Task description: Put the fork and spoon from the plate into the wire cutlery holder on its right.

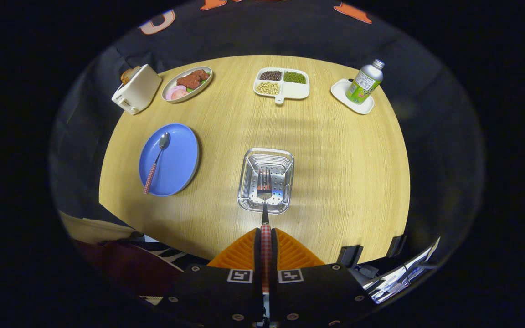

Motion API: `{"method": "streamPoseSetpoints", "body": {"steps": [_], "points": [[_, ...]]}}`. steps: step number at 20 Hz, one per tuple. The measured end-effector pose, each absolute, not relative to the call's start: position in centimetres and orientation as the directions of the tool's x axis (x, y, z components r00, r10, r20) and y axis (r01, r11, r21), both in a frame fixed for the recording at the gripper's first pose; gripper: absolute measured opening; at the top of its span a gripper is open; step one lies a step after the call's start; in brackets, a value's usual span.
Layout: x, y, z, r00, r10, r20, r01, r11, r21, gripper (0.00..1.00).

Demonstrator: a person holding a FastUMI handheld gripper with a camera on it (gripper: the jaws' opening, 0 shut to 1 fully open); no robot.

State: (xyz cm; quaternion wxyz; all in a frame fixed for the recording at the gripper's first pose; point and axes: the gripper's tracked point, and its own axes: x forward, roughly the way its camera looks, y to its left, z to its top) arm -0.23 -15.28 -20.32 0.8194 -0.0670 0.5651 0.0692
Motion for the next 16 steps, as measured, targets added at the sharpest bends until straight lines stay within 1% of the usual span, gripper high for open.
{"method": "streamPoseSetpoints", "body": {"steps": [5,9,12,14,16], "points": [[1.4,-14.5,-21.2,0.267,0.034,-0.963,-0.179,0.984,-0.015,0.06],[2.8,-15.0,-22.7,0.223,-0.021,-0.975,-0.199,0.978,-0.066,0.06],[3.4,-14.6,-23.7,0.184,-0.032,-0.982,-0.18,0.981,-0.066,0.06],[4.1,-14.6,-24.1,0.189,-0.036,-0.981,-0.171,0.983,-0.069,0.06],[4.9,-14.3,-24.1,0.219,-0.018,-0.976,-0.149,0.987,-0.052,0.09]]}}
